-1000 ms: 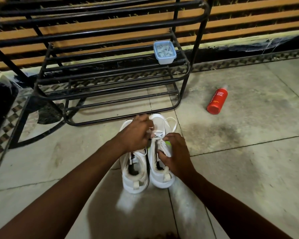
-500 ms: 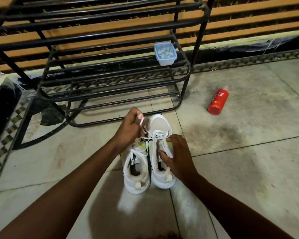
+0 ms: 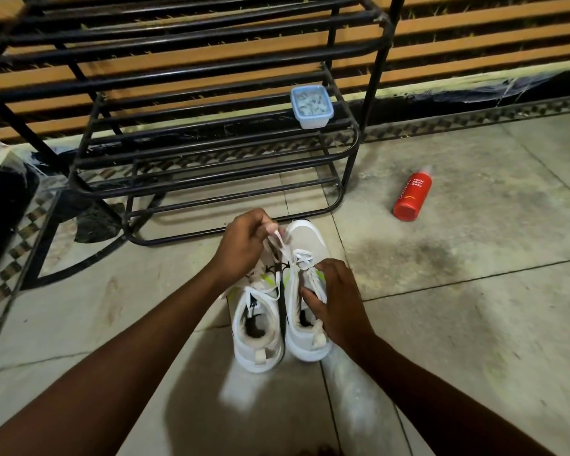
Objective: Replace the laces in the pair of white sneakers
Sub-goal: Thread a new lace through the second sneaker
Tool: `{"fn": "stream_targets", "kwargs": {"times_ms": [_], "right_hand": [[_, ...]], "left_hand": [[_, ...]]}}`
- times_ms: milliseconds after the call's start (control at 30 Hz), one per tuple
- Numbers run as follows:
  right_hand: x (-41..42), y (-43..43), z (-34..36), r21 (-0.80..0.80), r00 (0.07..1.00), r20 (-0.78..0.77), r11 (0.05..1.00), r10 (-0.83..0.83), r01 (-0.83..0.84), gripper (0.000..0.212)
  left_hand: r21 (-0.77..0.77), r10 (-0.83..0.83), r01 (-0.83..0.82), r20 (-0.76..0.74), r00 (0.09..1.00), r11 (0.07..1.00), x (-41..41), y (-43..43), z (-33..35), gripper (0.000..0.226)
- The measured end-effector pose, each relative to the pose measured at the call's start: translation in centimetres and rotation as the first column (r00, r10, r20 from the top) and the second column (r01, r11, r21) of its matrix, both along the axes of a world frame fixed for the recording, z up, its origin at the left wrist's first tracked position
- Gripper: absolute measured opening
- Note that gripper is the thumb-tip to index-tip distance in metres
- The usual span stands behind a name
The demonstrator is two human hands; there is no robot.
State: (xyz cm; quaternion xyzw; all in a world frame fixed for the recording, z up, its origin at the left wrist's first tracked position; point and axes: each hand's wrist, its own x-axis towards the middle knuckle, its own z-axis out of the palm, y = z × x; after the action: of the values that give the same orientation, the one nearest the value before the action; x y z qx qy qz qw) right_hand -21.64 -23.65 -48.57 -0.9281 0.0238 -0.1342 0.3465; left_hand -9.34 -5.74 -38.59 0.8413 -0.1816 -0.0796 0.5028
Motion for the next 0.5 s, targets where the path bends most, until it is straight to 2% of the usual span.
{"fn": "stream_targets", "kwargs": {"times_ms": [67, 133, 200, 233, 267, 300, 333, 367, 400, 500], "right_hand": [[0.0, 0.1, 0.1, -0.007, 1.0, -0.003, 1.0, -0.011, 0.011, 0.052], [-0.1, 0.2, 0.1, -0.026, 1.0, 0.015, 1.0, -0.008, 0.009, 0.053], [0.0, 0.4, 0.2, -0.035, 1.0, 0.021, 0.999, 0.004, -0.003, 0.053], [0.0, 0.4, 0.3, -0.032, 1.0, 0.018, 0.999, 0.011, -0.011, 0.051], [0.0, 0.4, 0.4, -0.028, 1.0, 0.014, 0.999, 0.017, -0.016, 0.049], [0.1, 0.4, 0.5, -0.027, 1.0, 0.009, 0.999, 0.019, -0.019, 0.047], [0.1, 0.3, 0.6, -0.028, 1.0, 0.005, 0.999, 0.019, -0.019, 0.045], [0.1, 0.3, 0.7, -0.034, 1.0, -0.003, 0.999, 0.016, -0.016, 0.045], [0.0, 0.3, 0.8, -0.044, 1.0, -0.012, 0.999, 0.011, -0.012, 0.044], [0.0, 0.4, 1.0, -0.068, 0.999, -0.037, 0.998, -0.003, 0.001, 0.044]], "left_hand": [[-0.236, -0.026, -0.033, -0.243, 0.97, 0.971, -1.4, -0.5, -0.4, 0.02], [-0.228, -0.034, -0.018, -0.221, 0.975, 0.974, -2.3, -0.8, -0.7, 0.023], [-0.039, -0.059, 0.058, -0.018, 0.998, 0.998, -2.5, -0.9, -1.0, 0.021], [0.102, -0.13, 0.12, 0.103, 0.986, 0.988, -2.3, -1.0, -0.9, 0.018], [0.278, -0.246, 0.181, 0.222, 0.943, 0.943, -2.1, -1.1, -0.8, 0.015], [0.477, -0.385, 0.214, 0.297, 0.874, 0.853, -2.0, -1.2, -0.7, 0.01], [0.626, -0.494, 0.217, 0.308, 0.813, 0.749, -2.0, -1.2, -0.7, 0.009], [0.704, -0.543, 0.206, 0.293, 0.787, 0.679, -2.0, -1.3, -0.7, 0.015], [0.721, -0.541, 0.2, 0.277, 0.794, 0.663, -2.0, -1.2, -0.8, 0.019], [0.675, -0.454, 0.17, 0.268, 0.85, 0.718, -1.4, -0.4, -0.8, 0.017]]}}
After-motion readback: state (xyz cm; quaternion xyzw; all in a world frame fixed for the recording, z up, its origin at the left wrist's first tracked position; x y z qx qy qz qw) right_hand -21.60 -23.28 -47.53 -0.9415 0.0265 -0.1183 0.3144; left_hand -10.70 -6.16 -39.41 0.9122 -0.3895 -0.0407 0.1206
